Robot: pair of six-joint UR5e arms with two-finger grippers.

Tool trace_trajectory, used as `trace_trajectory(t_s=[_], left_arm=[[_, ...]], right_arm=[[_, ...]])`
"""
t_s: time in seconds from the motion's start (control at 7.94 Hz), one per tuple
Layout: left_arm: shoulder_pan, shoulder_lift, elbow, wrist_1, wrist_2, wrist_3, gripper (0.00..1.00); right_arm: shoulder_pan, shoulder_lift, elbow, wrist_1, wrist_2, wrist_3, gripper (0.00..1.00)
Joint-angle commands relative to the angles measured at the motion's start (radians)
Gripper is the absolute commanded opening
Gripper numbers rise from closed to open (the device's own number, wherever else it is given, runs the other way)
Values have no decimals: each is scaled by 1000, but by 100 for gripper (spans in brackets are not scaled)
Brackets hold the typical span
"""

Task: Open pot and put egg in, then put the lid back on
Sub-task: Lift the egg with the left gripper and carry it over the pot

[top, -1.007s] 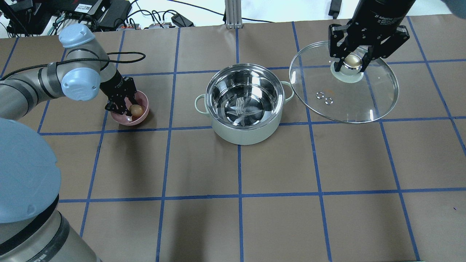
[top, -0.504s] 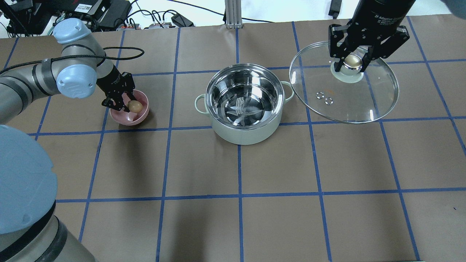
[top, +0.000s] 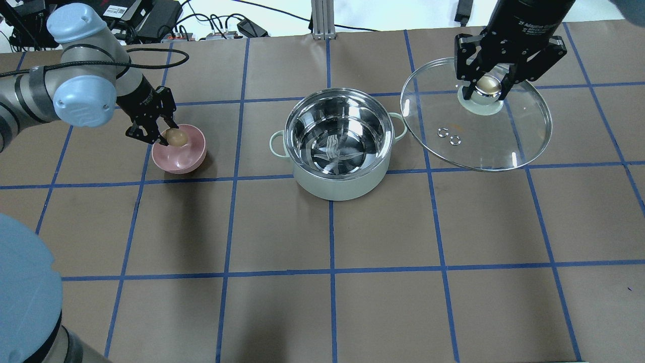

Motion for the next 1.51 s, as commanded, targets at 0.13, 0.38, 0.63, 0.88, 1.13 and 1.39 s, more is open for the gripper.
trace_trajectory(t_s=[0.13,0.38,0.63,0.88,1.13,1.39], left_arm=[[-61,106,81,-181,-14,-50,0],[-156,105,150,-185,-82,-174,0],[-275,88,193,-153,-141,-334,0],[-412,41,208,-30,-235,-484,0],[-448,-17,209,59,-266,-555,0],[-465,-74,200,65,-270,-569,0]], right_arm=[[0,0,0,0,1,0,0],[0,0,-1,2,-1,0,0],[0,0,0,2,-1,0,0],[0,0,0,2,-1,0,0],[0,0,0,2,-1,0,0],[0,1,0,3,-1,0,0]])
